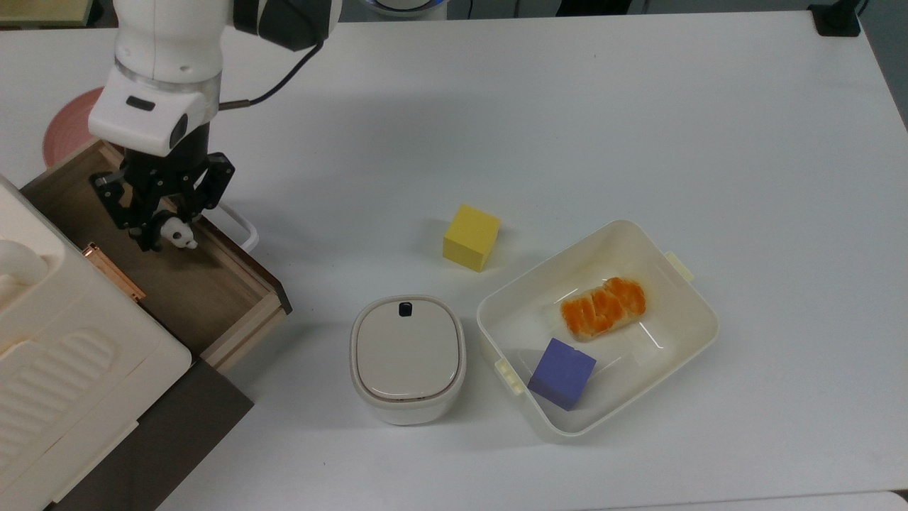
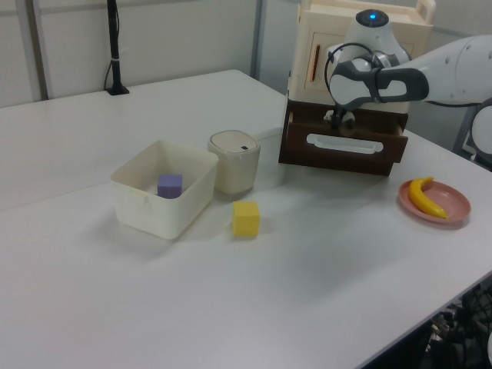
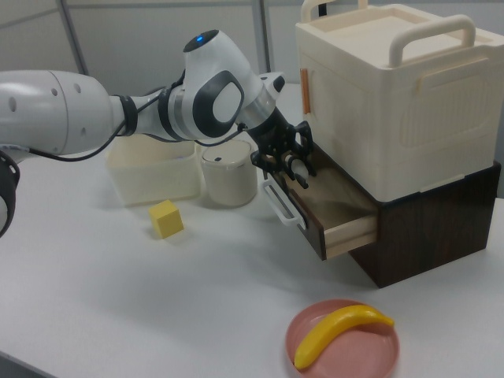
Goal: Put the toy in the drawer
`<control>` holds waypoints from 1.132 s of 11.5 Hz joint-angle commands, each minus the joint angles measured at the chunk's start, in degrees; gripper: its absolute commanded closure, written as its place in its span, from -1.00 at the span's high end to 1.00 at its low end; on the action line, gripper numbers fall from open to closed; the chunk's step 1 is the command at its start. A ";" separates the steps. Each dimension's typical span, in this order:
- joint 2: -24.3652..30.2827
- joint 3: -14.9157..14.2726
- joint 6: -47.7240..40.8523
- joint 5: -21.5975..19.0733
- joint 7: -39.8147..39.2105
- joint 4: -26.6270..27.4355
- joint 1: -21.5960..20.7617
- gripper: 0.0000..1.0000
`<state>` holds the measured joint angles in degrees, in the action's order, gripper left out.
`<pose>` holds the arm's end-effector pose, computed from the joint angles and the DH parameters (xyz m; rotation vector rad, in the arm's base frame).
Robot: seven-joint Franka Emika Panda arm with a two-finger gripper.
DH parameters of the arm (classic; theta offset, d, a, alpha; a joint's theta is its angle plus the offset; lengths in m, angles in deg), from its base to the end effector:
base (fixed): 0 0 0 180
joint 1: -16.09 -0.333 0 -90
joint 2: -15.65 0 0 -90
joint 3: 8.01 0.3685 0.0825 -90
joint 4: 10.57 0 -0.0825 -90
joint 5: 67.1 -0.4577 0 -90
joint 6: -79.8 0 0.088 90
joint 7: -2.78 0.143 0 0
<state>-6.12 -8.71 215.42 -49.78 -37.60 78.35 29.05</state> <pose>0.7860 -0.2010 0.4692 2.5555 0.8447 0.3662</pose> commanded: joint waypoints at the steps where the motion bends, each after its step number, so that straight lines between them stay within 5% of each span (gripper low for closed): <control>1: -0.56 -0.36 0.79 0.44 -0.32 -1.12 0.32 0.21; 2: -0.38 0.16 0.79 0.26 0.39 -1.12 0.14 0.50; 3: -0.12 0.25 0.79 0.35 2.66 -1.55 0.05 0.58; 7: 3.39 3.14 -1.14 -0.18 7.84 -2.09 -0.65 0.63; 11: 7.08 6.32 -19.21 -0.35 25.57 -0.86 -4.77 1.00; 13: 8.67 6.23 -26.25 -5.07 30.17 -0.33 -6.80 1.00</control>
<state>-1.22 -1.93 195.44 -50.41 -12.82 75.09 24.16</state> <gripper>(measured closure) 0.000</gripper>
